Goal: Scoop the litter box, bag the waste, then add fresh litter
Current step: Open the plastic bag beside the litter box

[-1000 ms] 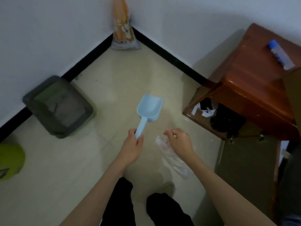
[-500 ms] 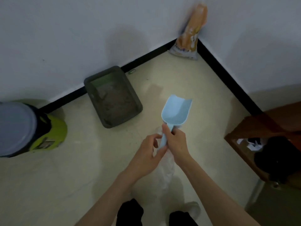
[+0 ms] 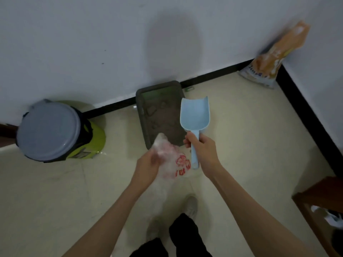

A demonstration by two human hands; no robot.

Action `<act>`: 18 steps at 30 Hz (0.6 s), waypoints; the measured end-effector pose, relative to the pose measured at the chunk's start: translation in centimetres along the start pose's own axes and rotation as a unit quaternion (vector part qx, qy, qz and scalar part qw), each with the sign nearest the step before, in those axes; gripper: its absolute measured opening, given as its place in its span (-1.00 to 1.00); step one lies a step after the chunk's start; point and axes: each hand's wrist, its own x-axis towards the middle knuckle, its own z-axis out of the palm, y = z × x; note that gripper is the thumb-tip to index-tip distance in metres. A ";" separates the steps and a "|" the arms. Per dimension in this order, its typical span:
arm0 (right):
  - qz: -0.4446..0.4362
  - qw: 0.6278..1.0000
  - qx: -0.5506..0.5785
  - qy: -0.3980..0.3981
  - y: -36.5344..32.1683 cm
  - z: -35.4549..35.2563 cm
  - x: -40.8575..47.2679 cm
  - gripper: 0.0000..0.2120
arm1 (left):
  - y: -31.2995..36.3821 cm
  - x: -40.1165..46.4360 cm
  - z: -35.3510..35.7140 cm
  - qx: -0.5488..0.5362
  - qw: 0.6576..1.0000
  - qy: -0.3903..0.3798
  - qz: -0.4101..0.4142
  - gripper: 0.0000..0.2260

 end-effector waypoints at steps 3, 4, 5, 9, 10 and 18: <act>0.011 0.999 0.008 -0.043 0.0 -0.8 3.0 -0.91 | -1.6 3.4 -1.8 -0.205 0.975 0.072 -0.045 -0.84; 0.007 0.998 -0.020 -0.053 0.5 -0.9 3.8 -0.94 | -2.2 4.5 -2.3 -0.272 0.957 0.075 -0.066 -0.83; -0.001 0.997 -0.052 -0.056 1.0 -0.8 4.4 -0.96 | -3.0 5.6 -2.7 -0.324 0.939 0.076 -0.082 -0.82; -0.011 0.996 -0.086 -0.026 4.3 0.8 6.7 -0.88 | -6.3 8.9 -4.1 -0.459 0.881 0.046 -0.104 -0.68; -0.013 0.996 -0.086 -0.023 5.1 1.4 7.2 -0.91 | -7.1 9.5 -4.5 -0.481 0.870 0.039 -0.103 -0.60; -0.103 0.986 -0.089 -0.096 9.1 7.6 12.8 -0.63 | -13.5 15.1 -4.9 -0.480 0.872 0.017 -0.092 -0.74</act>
